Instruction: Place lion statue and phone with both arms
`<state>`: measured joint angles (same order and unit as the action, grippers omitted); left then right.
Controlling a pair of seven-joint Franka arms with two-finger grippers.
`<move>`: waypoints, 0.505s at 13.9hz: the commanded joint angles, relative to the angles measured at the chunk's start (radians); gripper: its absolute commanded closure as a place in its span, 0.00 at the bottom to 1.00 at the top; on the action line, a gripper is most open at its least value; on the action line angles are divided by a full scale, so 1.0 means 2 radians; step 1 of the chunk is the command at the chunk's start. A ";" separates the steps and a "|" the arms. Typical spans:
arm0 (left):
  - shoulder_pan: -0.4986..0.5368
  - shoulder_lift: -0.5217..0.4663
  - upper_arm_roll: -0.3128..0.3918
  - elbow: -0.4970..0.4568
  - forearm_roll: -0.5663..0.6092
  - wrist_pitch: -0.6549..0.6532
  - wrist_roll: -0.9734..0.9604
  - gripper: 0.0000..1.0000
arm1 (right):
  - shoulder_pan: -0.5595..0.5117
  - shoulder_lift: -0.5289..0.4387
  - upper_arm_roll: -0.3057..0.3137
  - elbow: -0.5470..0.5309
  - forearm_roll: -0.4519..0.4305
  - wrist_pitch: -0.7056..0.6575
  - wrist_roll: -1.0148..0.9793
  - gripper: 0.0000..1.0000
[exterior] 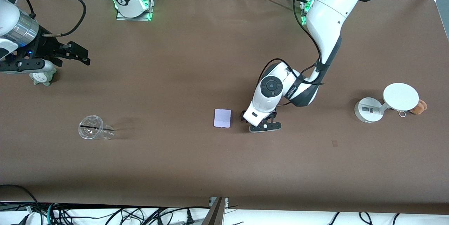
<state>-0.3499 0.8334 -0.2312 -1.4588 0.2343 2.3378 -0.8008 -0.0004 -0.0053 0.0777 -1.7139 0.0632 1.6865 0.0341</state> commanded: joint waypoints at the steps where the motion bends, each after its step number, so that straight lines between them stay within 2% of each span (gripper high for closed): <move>1: -0.004 -0.003 0.005 0.004 0.014 -0.002 -0.014 1.00 | -0.008 -0.002 0.008 -0.001 -0.001 -0.001 -0.006 0.00; 3: 0.008 -0.016 0.008 0.001 0.015 -0.008 0.001 1.00 | -0.008 -0.001 0.008 -0.001 -0.001 -0.001 -0.006 0.00; 5: 0.040 -0.058 0.010 -0.010 0.005 -0.042 0.092 1.00 | -0.008 -0.001 0.008 -0.001 -0.002 -0.001 -0.002 0.00; 7: 0.062 -0.110 0.027 -0.061 -0.013 -0.047 0.149 1.00 | -0.008 0.000 0.008 -0.002 -0.001 -0.001 0.001 0.00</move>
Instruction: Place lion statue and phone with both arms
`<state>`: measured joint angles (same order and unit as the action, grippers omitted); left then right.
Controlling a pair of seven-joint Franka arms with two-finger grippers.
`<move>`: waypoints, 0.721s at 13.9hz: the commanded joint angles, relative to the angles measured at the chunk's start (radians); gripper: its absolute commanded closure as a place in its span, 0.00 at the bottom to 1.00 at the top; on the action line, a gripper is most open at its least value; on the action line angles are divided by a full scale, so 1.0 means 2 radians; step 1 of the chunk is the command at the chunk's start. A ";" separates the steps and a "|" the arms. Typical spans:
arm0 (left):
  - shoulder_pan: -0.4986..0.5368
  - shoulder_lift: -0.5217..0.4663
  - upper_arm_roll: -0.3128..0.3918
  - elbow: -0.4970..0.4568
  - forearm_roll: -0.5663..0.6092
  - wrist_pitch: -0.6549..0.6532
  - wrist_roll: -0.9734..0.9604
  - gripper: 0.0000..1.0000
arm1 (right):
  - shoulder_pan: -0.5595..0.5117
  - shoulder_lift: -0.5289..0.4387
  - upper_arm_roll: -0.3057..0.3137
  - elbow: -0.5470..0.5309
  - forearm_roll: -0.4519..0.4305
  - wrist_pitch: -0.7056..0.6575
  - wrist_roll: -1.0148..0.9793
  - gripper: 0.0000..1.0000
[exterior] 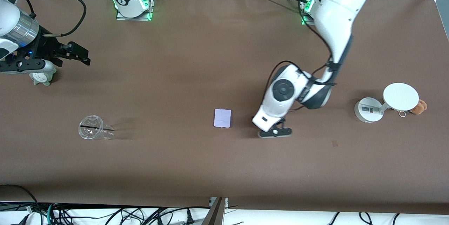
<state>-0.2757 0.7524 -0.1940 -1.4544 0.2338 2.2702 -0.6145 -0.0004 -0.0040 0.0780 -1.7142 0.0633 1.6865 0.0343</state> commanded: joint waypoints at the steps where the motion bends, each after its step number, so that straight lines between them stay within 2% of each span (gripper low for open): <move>1: 0.033 -0.090 0.015 -0.090 -0.016 -0.011 0.082 1.00 | -0.007 0.003 0.008 -0.002 -0.001 0.000 0.001 0.00; 4: 0.063 -0.133 0.045 -0.158 -0.016 0.005 0.140 1.00 | -0.007 0.009 0.009 0.000 0.001 0.004 0.002 0.00; 7: 0.096 -0.173 0.078 -0.260 -0.016 0.086 0.193 1.00 | 0.009 0.026 0.009 0.009 0.003 0.009 0.019 0.00; 10: 0.109 -0.194 0.102 -0.320 -0.017 0.134 0.214 1.00 | 0.048 0.051 0.009 0.016 0.001 0.035 0.063 0.00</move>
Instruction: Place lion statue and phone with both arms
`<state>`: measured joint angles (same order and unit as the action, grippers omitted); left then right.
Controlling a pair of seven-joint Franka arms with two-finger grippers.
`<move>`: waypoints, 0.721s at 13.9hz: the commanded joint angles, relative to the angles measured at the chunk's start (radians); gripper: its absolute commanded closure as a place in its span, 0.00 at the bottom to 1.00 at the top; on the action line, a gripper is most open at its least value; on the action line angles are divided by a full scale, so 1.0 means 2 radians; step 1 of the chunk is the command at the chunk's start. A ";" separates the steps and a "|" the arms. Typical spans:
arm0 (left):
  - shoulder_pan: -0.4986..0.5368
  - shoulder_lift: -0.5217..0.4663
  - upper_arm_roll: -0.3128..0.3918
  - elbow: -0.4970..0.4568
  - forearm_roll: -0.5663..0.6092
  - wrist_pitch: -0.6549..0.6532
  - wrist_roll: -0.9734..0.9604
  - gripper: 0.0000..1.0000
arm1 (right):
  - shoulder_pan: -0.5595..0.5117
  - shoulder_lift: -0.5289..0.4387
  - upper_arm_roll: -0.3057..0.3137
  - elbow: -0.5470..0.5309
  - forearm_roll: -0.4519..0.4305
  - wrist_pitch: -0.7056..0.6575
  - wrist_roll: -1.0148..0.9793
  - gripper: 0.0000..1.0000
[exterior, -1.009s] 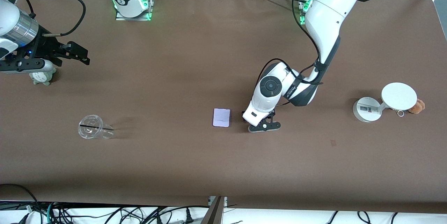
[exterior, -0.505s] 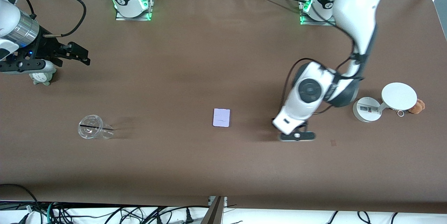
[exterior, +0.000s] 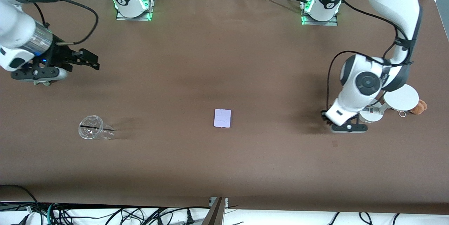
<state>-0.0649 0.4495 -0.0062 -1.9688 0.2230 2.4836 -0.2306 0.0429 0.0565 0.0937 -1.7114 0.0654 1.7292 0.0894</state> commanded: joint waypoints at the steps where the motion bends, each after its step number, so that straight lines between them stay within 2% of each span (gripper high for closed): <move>1: 0.011 -0.054 0.011 -0.081 -0.012 0.030 0.026 1.00 | 0.041 0.029 0.001 0.014 0.001 0.027 0.059 0.00; 2: 0.025 -0.064 0.012 -0.098 -0.012 0.037 0.029 1.00 | 0.054 0.043 0.001 0.016 0.002 0.044 0.090 0.00; 4: 0.052 -0.064 0.014 -0.104 -0.013 0.050 0.058 1.00 | 0.082 0.072 0.002 0.018 0.002 0.079 0.123 0.00; 7: 0.047 -0.059 0.018 -0.104 -0.055 0.052 0.062 1.00 | 0.133 0.126 0.001 0.029 -0.006 0.148 0.192 0.00; 10: 0.047 -0.047 0.018 -0.103 -0.059 0.067 0.062 1.00 | 0.173 0.180 0.001 0.051 -0.011 0.197 0.240 0.00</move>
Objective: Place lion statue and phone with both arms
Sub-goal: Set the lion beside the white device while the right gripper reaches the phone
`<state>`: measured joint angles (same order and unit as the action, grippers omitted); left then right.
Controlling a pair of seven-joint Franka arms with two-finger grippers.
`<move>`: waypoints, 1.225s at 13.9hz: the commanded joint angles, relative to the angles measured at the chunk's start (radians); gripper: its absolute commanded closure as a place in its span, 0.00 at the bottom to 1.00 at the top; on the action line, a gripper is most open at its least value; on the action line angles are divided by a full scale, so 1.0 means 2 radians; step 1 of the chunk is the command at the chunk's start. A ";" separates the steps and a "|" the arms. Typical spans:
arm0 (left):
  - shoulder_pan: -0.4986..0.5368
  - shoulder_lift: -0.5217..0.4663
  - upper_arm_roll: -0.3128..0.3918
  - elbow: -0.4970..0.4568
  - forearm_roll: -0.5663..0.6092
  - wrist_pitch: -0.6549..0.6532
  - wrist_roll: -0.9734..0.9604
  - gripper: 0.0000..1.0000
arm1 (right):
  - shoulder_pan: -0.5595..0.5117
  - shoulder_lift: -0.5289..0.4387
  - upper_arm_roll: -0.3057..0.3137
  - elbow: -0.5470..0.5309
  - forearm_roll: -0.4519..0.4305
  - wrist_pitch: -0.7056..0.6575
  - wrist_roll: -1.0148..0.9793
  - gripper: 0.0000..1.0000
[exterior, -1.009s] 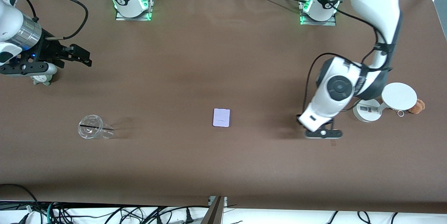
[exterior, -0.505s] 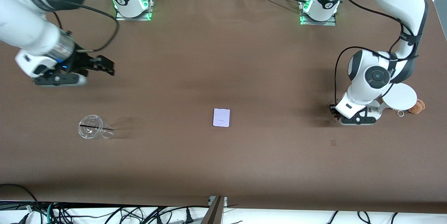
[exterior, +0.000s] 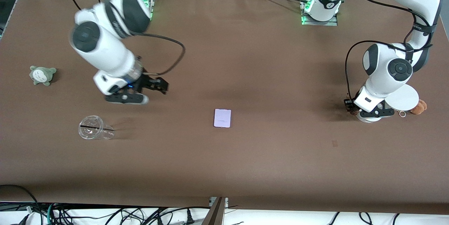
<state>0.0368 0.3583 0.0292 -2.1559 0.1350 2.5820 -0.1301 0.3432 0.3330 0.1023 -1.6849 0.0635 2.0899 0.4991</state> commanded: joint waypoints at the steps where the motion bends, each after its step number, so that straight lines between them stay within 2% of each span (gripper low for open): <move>1: -0.004 0.006 0.001 -0.010 -0.025 0.027 0.011 1.00 | 0.035 0.063 -0.004 0.050 -0.019 0.024 0.060 0.00; 5: 0.002 0.023 0.002 -0.010 -0.028 0.050 0.018 1.00 | 0.086 0.160 -0.006 0.105 -0.075 0.075 0.173 0.00; 8: 0.002 0.033 0.002 -0.008 -0.029 0.058 0.022 1.00 | 0.110 0.208 -0.008 0.146 -0.093 0.089 0.216 0.00; 9: 0.002 0.033 0.002 -0.005 -0.030 0.057 0.021 0.87 | 0.116 0.218 -0.009 0.156 -0.093 0.089 0.224 0.00; 11: 0.004 0.026 0.001 0.017 -0.030 0.041 0.019 0.00 | 0.128 0.242 -0.014 0.183 -0.095 0.092 0.237 0.00; 12: 0.007 0.013 -0.004 0.041 -0.030 -0.005 0.017 0.00 | 0.141 0.252 -0.023 0.190 -0.098 0.101 0.238 0.00; 14: 0.005 0.003 -0.019 0.131 -0.030 -0.151 0.013 0.00 | 0.165 0.268 -0.043 0.191 -0.100 0.129 0.236 0.00; 17: -0.002 -0.023 -0.035 0.232 -0.031 -0.306 0.004 0.00 | 0.177 0.293 -0.046 0.192 -0.124 0.167 0.234 0.00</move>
<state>0.0373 0.3404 -0.0265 -1.8098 0.1029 2.1426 -0.1321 0.6743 0.8704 0.0268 -1.3413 -0.1391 2.3890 0.9445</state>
